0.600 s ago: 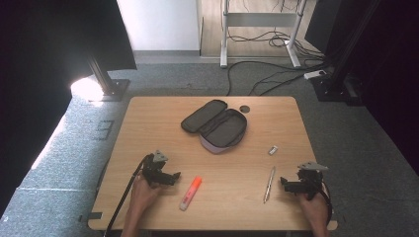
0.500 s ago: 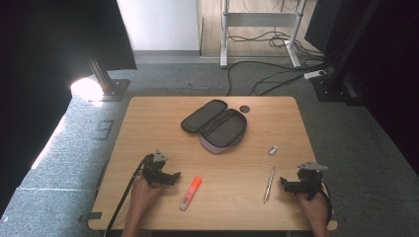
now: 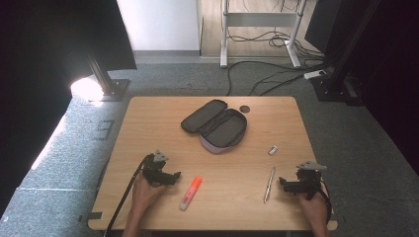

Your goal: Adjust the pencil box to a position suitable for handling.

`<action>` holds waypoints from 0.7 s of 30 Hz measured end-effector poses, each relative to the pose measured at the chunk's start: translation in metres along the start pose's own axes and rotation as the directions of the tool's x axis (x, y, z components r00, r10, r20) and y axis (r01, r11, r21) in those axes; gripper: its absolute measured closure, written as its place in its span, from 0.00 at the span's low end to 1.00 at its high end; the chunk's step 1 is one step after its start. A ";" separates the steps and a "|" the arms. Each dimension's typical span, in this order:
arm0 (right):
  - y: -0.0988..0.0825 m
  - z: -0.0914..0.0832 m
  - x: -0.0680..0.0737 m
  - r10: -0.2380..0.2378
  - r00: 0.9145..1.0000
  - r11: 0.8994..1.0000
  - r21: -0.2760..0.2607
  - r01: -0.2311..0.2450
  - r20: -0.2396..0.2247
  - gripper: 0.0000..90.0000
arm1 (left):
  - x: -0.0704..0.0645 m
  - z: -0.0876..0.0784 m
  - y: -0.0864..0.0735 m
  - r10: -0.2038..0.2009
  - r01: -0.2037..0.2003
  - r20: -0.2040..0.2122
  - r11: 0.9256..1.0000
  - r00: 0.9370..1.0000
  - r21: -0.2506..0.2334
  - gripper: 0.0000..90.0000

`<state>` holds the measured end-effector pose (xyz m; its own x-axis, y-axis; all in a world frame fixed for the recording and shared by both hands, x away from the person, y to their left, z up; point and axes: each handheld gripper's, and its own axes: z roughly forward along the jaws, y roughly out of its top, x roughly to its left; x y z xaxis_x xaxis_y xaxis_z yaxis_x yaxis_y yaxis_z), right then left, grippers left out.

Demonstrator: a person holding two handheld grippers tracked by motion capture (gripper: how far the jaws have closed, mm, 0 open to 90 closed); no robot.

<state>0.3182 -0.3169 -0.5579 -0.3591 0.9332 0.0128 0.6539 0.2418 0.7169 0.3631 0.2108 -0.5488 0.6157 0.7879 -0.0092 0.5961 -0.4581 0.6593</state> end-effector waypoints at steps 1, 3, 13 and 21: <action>0.000 0.000 0.000 -0.001 1.000 1.000 0.000 0.001 -0.001 0.00 | -0.001 0.000 0.000 -0.004 0.004 -0.003 1.000 1.000 0.000 0.00; 0.000 0.000 0.000 -0.001 1.000 1.000 0.000 0.001 -0.001 0.00 | -0.001 0.000 0.000 -0.007 0.007 -0.006 1.000 1.000 0.000 0.00; 0.000 0.000 0.000 -0.002 1.000 1.000 0.000 0.002 -0.003 0.00 | -0.001 0.000 0.001 -0.005 0.005 -0.008 1.000 1.000 0.000 0.00; 0.000 0.000 0.000 -0.002 1.000 1.000 0.001 0.002 -0.003 0.00 | -0.003 0.000 0.004 0.017 -0.017 0.013 1.000 1.000 0.005 0.05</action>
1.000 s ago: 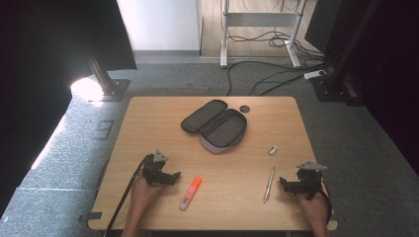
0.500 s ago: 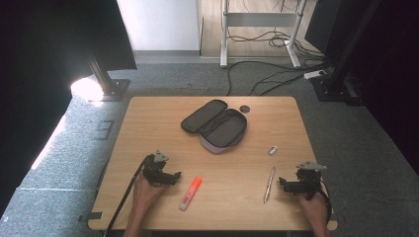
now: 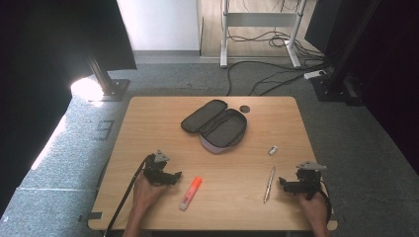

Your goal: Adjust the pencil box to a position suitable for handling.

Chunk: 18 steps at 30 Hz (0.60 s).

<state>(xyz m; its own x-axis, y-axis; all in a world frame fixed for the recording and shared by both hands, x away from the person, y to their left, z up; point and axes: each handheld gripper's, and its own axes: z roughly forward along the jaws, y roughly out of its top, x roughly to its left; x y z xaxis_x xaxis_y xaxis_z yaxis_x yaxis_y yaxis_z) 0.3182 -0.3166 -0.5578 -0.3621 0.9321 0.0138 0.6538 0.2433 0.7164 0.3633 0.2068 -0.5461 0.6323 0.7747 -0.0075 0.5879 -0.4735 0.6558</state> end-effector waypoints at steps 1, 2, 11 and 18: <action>0.000 0.000 0.000 0.000 1.000 1.000 0.000 0.000 0.000 0.00 | -0.001 0.000 0.001 0.004 -0.004 -0.002 1.000 1.000 0.006 0.06; 0.000 0.000 0.000 0.000 1.000 1.000 0.000 0.000 0.000 0.00 | -0.002 -0.001 0.003 0.014 -0.014 -0.005 1.000 1.000 0.010 0.06; 0.000 0.000 0.000 0.000 1.000 1.000 0.000 0.000 0.000 0.00 | -0.011 -0.008 0.017 0.038 -0.038 0.033 0.999 0.999 -0.017 0.08; 0.000 0.000 0.000 0.000 1.000 1.000 0.000 0.000 0.000 0.00 | -0.016 -0.005 0.031 0.073 -0.070 0.062 0.997 0.995 -0.036 0.10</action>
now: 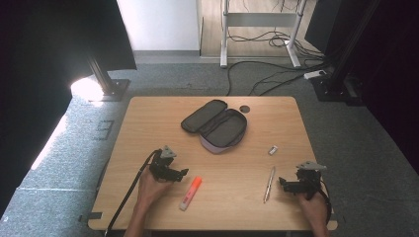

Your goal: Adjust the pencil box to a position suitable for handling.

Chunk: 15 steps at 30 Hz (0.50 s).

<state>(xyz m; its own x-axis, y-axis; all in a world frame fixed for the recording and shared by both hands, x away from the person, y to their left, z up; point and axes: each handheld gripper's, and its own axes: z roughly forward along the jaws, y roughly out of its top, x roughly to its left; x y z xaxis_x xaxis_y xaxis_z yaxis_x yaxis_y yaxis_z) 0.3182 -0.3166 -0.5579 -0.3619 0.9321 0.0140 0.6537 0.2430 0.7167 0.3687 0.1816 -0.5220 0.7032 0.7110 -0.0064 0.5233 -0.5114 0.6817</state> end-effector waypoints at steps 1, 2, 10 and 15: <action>0.000 0.000 0.000 0.000 1.000 1.000 0.000 0.000 0.000 0.00 | 0.000 0.000 0.002 -0.001 0.001 0.010 1.000 1.000 0.002 0.11; 0.000 0.000 0.000 0.000 1.000 1.000 0.000 0.000 0.000 0.00 | 0.000 0.001 0.004 0.001 -0.001 0.013 1.000 1.000 0.000 0.12; 0.000 0.000 0.000 0.000 1.000 1.000 0.000 0.000 0.000 0.00 | -0.003 0.006 0.021 0.020 -0.020 0.043 1.000 0.999 0.004 0.15; 0.000 0.000 0.000 0.000 1.000 1.000 0.000 0.000 0.000 0.00 | -0.005 0.011 0.031 0.037 -0.037 0.057 0.999 0.998 0.013 0.16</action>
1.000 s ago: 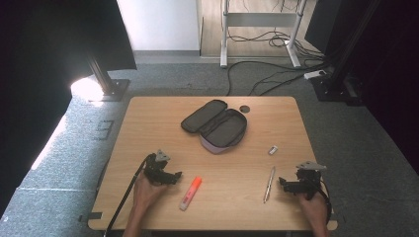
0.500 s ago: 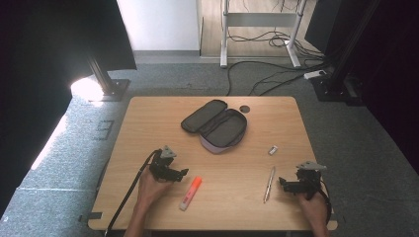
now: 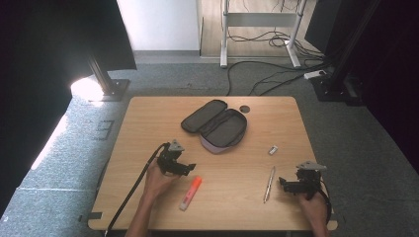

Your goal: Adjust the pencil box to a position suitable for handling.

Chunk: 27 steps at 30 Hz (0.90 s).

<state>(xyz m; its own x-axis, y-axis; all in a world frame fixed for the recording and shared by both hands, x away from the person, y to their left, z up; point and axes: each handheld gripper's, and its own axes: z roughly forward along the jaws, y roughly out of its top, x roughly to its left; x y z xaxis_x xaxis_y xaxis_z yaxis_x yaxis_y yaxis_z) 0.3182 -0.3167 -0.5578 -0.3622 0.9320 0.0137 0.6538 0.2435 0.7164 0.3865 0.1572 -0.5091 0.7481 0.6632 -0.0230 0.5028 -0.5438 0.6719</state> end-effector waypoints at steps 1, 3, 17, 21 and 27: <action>0.000 0.000 0.000 0.000 1.000 1.000 0.000 0.000 0.000 0.00 | -0.001 0.001 0.002 0.002 -0.002 0.004 1.000 1.000 -0.010 0.16; 0.000 0.000 0.000 0.000 1.000 1.000 0.000 0.000 0.000 0.00 | 0.000 0.003 0.005 -0.011 0.012 0.028 1.000 1.000 -0.020 0.16; 0.000 0.000 0.000 0.000 1.000 1.000 0.000 0.000 0.000 0.00 | -0.007 0.018 0.036 0.034 -0.031 0.099 0.999 0.994 -0.031 0.21; 0.000 0.000 0.000 0.000 1.000 1.000 -0.001 0.000 0.000 0.00 | -0.006 0.022 0.041 0.031 -0.029 0.101 0.999 0.994 -0.020 0.23; 0.000 0.000 0.000 0.000 1.000 1.000 0.000 0.000 0.000 0.00 | -0.005 0.024 0.048 0.025 -0.019 0.128 0.999 0.991 -0.048 0.25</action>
<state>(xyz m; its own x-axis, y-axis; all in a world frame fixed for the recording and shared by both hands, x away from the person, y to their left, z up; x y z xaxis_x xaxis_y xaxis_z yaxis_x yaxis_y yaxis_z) 0.3182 -0.3167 -0.5578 -0.3620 0.9321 0.0141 0.6538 0.2431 0.7165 0.4171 0.1153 -0.4944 0.8098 0.5780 -0.1007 0.4668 -0.5309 0.7073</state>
